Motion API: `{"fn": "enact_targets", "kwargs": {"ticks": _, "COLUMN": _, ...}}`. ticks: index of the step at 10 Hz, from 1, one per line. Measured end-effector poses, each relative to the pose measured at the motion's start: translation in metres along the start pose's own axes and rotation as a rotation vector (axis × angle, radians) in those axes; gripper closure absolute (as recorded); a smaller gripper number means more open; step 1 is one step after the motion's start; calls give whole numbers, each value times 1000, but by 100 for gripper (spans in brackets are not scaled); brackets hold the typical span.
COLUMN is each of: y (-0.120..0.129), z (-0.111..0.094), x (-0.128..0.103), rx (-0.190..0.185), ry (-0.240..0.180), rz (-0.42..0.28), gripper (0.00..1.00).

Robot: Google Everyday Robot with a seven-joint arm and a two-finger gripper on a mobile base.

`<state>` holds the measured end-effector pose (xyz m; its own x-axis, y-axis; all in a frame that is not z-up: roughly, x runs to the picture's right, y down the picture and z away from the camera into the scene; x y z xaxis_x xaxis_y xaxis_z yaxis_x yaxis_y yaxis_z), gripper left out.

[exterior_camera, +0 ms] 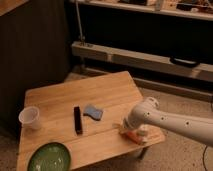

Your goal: Place the pepper in the ceramic cup

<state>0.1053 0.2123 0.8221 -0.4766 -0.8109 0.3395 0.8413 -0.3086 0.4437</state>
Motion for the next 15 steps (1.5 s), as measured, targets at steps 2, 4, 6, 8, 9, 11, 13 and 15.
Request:
{"fn": "enact_targets", "kwargs": {"ticks": 2, "y": -4, "z": -16, "x": 28, "rx": -5, "ry": 54, "rz": 1, "gripper": 98}}
{"fn": "enact_targets", "kwargs": {"ticks": 4, "y": -16, "z": -45, "x": 72, "rx": 0, "ry": 161, "rz": -19, "gripper": 100}}
{"fn": "enact_targets", "kwargs": {"ticks": 6, "y": -32, "z": -71, "x": 124, "rx": 18, "ry": 305, "rz": -44, "gripper": 100}}
{"fn": "enact_targets", "kwargs": {"ticks": 8, "y": -55, "z": -92, "x": 185, "rx": 51, "ry": 471, "rz": -82, "gripper": 100}}
{"fn": "enact_targets", "kwargs": {"ticks": 9, "y": -67, "z": -101, "x": 213, "rx": 71, "ry": 535, "rz": -108, "gripper": 100}}
{"fn": "enact_targets", "kwargs": {"ticks": 11, "y": -94, "z": -118, "x": 267, "rx": 117, "ry": 644, "rz": -176, "gripper": 100}}
{"fn": "enact_targets", "kwargs": {"ticks": 13, "y": -123, "z": -136, "x": 315, "rx": 172, "ry": 728, "rz": -246, "gripper": 100}}
{"fn": "enact_targets", "kwargs": {"ticks": 15, "y": -162, "z": -157, "x": 365, "rx": 241, "ry": 806, "rz": -342, "gripper": 100}}
